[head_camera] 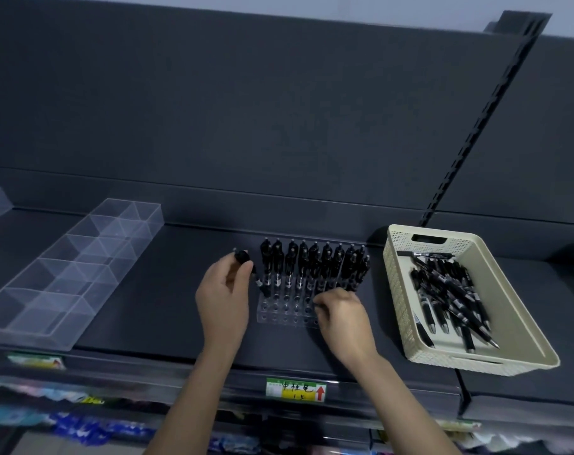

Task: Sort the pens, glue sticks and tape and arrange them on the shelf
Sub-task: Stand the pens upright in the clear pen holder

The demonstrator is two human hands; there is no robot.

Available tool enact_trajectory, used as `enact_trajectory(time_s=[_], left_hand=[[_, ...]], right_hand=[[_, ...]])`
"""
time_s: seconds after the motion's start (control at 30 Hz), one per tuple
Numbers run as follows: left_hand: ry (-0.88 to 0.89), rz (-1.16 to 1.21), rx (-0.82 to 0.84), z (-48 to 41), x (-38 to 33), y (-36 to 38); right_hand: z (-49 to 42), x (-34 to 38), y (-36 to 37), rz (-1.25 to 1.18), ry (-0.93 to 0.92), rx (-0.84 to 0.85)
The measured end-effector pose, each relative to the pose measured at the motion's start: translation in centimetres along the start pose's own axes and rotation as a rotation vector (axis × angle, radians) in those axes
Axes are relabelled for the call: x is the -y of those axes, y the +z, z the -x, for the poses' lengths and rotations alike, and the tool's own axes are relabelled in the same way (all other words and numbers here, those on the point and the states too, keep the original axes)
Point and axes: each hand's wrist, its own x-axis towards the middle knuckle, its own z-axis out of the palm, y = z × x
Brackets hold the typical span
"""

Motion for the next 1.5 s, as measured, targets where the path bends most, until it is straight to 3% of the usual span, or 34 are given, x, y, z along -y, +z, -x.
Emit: enact_trajectory(time_s=[0.23,0.43,0.6,0.83,1.1,1.27,1.37,1.5], left_hand=[[0.189,-0.178,0.087,-1.3,0.1,-0.1],[0.163,-0.253,0.229,-1.3,1.6,0.3],[0.097,-0.253,0.205,-1.1,2.1,0.7],[0.22,-0.381,0.257,-1.7,2.6,0.8],[0.233,-0.416,0.298,-1.5,2.9,0.5],[0.376,-0.576,0.394,-1.7,1.9,0.2],[0.372,-0.636,0.428,-2.0,1.7,0.5],[0.279,-0.543,0.393,-2.2,1.9,0.7]], right_hand=[[0.1,-0.2,0.7,-0.072,0.045,-0.069],[0.2,-0.3,1.0,-0.073,0.055,-0.075],[0.2,-0.2,1.2,-0.085,0.061,-0.081],[0.3,-0.4,1.5,-0.111,0.063,-0.112],[0.3,-0.4,1.7,-0.109,0.065,-0.112],[0.3,-0.4,1.5,-0.094,0.07,-0.107],[0.3,-0.2,1.5,-0.095,0.073,-0.104],[0.3,-0.1,1.2,-0.09,0.075,-0.075]])
